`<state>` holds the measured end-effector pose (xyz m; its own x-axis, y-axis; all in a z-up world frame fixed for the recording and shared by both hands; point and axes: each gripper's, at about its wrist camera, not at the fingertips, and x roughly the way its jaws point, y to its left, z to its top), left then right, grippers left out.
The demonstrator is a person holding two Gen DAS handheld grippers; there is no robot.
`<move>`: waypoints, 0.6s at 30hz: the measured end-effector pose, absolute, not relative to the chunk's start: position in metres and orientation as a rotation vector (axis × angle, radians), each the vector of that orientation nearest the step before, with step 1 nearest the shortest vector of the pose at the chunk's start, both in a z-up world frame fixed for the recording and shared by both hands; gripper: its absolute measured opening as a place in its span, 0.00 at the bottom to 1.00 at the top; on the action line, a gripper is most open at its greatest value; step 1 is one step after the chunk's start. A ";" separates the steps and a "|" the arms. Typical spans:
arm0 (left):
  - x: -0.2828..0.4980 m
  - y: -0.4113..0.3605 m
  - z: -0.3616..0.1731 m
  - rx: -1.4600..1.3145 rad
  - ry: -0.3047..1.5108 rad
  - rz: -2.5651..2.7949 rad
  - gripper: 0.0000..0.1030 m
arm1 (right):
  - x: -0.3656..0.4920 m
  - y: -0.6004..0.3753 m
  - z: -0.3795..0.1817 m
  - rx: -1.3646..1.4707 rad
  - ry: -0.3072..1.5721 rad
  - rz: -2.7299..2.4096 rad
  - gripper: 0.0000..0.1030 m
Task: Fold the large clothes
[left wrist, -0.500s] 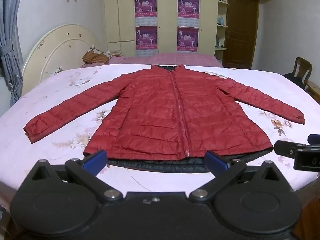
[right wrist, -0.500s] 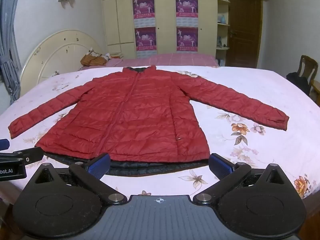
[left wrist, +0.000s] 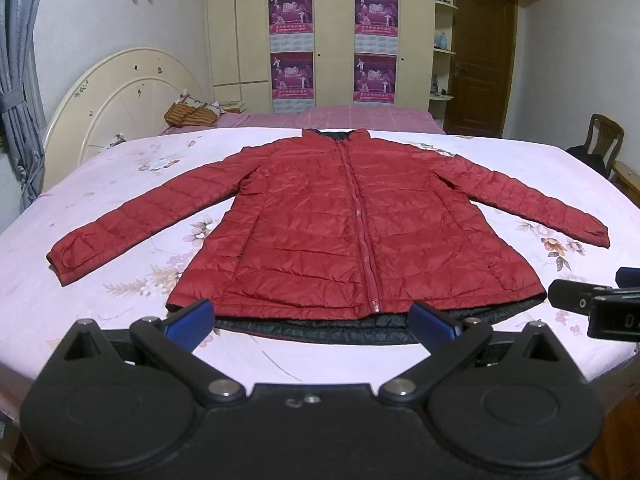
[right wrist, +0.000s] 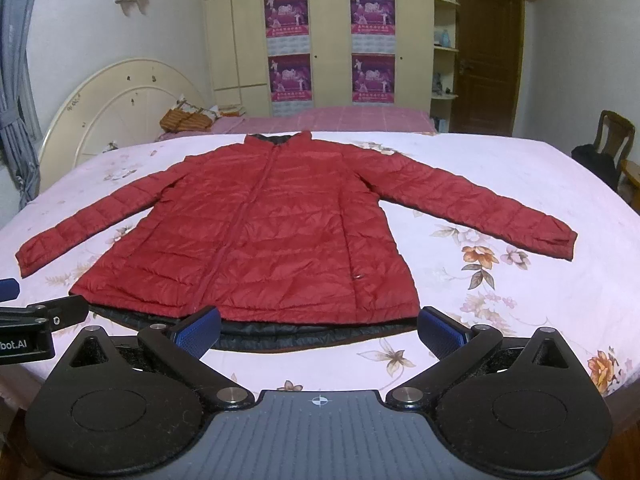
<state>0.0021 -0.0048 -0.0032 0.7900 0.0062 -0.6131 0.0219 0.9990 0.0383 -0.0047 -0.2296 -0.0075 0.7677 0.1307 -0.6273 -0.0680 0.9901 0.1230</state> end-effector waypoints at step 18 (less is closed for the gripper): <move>0.000 0.001 0.000 0.041 0.652 -0.004 1.00 | -0.005 -0.228 -0.006 0.091 0.682 0.108 1.00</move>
<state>-0.0002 0.0013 -0.0004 0.7949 0.0096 -0.6067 0.0163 0.9992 0.0372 -0.0051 -0.2283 -0.0061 0.7714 0.1289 -0.6232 -0.0696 0.9905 0.1187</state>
